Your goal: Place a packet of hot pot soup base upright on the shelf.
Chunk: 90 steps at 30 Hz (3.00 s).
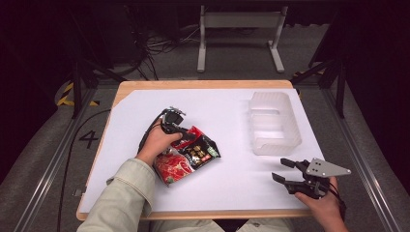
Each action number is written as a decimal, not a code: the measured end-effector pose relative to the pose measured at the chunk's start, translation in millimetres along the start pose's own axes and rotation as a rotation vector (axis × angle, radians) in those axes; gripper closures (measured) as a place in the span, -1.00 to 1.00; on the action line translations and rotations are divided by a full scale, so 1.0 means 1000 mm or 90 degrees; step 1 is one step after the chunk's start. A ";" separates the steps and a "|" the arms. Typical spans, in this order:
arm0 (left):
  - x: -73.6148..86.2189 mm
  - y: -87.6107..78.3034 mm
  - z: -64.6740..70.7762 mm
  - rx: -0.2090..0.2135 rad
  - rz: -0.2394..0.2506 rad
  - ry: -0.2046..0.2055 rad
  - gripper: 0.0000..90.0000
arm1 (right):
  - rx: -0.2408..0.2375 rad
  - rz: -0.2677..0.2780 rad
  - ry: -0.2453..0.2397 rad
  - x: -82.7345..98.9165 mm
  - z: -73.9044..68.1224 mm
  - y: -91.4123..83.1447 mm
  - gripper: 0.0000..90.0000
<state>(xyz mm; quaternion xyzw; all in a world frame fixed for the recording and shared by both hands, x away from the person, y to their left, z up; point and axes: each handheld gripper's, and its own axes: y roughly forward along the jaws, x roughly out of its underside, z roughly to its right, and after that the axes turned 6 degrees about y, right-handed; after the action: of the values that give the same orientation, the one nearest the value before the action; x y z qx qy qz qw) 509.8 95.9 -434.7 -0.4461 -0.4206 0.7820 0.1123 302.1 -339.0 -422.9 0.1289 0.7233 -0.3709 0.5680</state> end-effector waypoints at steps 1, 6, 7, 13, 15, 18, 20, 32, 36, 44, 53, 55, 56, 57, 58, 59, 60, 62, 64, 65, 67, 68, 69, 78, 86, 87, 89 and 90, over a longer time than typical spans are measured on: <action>0.000 0.000 0.001 0.007 -0.004 -0.003 0.21 | 0.001 0.000 0.000 0.000 0.000 0.000 -0.20; 0.000 0.000 0.000 0.011 -0.003 -0.006 0.27 | -0.003 -0.002 0.000 0.000 -0.001 0.001 -0.20; 0.000 0.000 0.000 0.011 -0.004 -0.005 0.29 | -0.003 -0.002 0.000 0.000 -0.002 0.001 -0.20; 0.000 0.000 0.003 0.002 -0.016 0.014 0.47 | -0.002 -0.002 -0.001 0.001 -0.002 0.001 -0.20; 0.000 -0.001 0.002 0.004 -0.021 0.009 0.58 | -0.001 0.000 -0.003 0.000 -0.003 0.001 -0.20; 0.000 -0.002 0.004 -0.008 -0.022 0.021 0.64 | 0.004 0.000 -0.005 0.000 -0.003 0.000 -0.19; 0.000 -0.003 0.006 -0.018 -0.021 0.034 0.73 | 0.005 0.005 -0.007 0.000 -0.003 -0.001 -0.18; -0.001 -0.013 0.008 -0.029 0.002 0.043 0.92 | 0.009 0.009 -0.009 0.000 -0.002 -0.002 -0.15; -0.003 -0.023 0.013 -0.035 0.019 0.057 0.94 | 0.008 0.009 -0.009 0.000 -0.002 -0.002 -0.15; -0.003 -0.046 0.020 -0.037 0.054 0.065 0.96 | 0.010 0.008 -0.014 -0.001 -0.003 -0.002 -0.13; -0.003 -0.070 0.030 -0.028 0.093 0.083 0.96 | 0.000 0.005 -0.012 -0.001 -0.003 0.000 -0.07; -0.003 -0.073 0.032 -0.024 0.101 0.081 0.96 | -0.003 0.005 -0.009 -0.001 -0.003 0.000 -0.06; -0.005 -0.079 0.035 -0.018 0.111 0.082 0.96 | -0.002 0.006 -0.009 -0.001 -0.003 0.000 -0.05; -0.006 -0.083 0.038 -0.022 0.115 0.091 0.96 | 0.004 0.005 -0.010 -0.001 -0.003 0.001 -0.05; -0.006 -0.083 0.038 -0.022 0.115 0.091 0.96 | 0.004 0.005 -0.010 -0.001 -0.003 0.001 -0.05; -0.009 -0.088 0.042 -0.019 0.123 0.095 0.97 | 0.013 0.000 -0.010 -0.002 -0.002 0.000 -0.02; -0.010 -0.090 0.044 -0.016 0.128 0.097 0.97 | 0.016 0.000 -0.010 -0.002 -0.001 0.000 -0.01; -0.011 -0.095 0.048 -0.014 0.137 0.105 0.97 | 0.022 0.002 -0.010 -0.002 -0.001 -0.001 0.01; -0.012 -0.098 0.051 -0.015 0.147 0.112 0.97 | 0.024 0.001 -0.010 -0.002 0.000 -0.001 0.03; -0.013 -0.101 0.053 -0.014 0.156 0.116 0.97 | 0.026 0.000 -0.010 -0.003 0.000 -0.002 0.04; -0.015 -0.108 0.060 -0.011 0.177 0.128 0.97 | 0.029 0.000 -0.007 -0.003 0.000 -0.002 0.06; -0.015 -0.110 0.062 -0.011 0.182 0.131 0.97 | 0.028 0.002 -0.006 -0.003 0.000 -0.002 0.07; -0.016 -0.113 0.065 -0.016 0.195 0.135 0.97 | 0.029 0.003 -0.006 -0.004 0.000 -0.001 0.09; -0.018 -0.126 0.087 -0.049 0.275 0.168 0.97 | 0.013 -0.003 0.016 -0.004 0.000 0.001 0.11; -0.017 -0.135 0.102 -0.084 0.352 0.185 0.97 | -0.010 -0.011 0.010 -0.006 -0.004 0.007 0.09; -0.016 -0.135 0.103 -0.087 0.358 0.184 0.97 | -0.012 -0.012 0.010 -0.006 -0.005 0.007 0.09; -0.014 -0.135 0.104 -0.092 0.374 0.184 0.97 | -0.016 -0.014 0.009 -0.006 -0.005 0.008 0.09; -0.013 -0.134 0.105 -0.097 0.384 0.185 0.97 | -0.016 -0.014 0.008 -0.007 -0.006 0.009 0.09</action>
<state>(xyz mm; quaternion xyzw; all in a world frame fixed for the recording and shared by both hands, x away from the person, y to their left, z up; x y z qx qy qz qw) 407.0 113.4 -298.9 -0.6643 -0.3069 0.6744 -0.0987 305.3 -327.7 -419.6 0.1161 0.7331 -0.3670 0.5606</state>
